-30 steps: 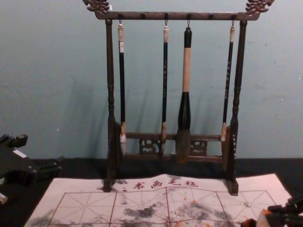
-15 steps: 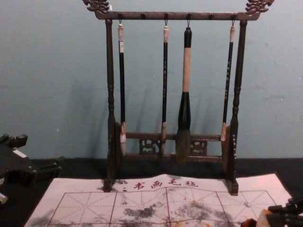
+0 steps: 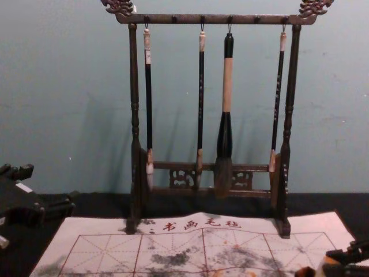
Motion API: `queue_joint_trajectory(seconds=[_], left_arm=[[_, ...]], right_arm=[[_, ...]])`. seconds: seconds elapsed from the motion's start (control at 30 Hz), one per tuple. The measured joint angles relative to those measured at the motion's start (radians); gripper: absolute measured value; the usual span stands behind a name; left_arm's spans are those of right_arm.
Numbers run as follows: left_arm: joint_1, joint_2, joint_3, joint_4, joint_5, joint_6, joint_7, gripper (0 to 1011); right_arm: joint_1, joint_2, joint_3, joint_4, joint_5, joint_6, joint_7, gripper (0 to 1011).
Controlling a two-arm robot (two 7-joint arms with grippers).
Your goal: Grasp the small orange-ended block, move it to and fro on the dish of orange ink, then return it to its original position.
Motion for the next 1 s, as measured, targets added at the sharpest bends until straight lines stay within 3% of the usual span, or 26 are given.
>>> queue_joint_trajectory(seconds=[0.7, 0.9, 1.0], left_arm=[[0.0, 0.0, 0.0, 0.0, 0.0, 0.0, 0.0, 1001], [0.0, 0.0, 0.0, 0.0, 0.0, 0.0, 0.0, 1001], [0.0, 0.0, 0.0, 0.0, 0.0, 0.0, 0.0, 1001]], right_arm=[[0.0, 0.0, 0.0, 0.0, 0.001, 0.0, 0.0, 857], [-0.001, 0.001, 0.0, -0.005, -0.003, -0.004, -0.007, 1003], [-0.007, 0.002, 0.005, -0.018, -0.014, -0.016, -0.025, 1000]])
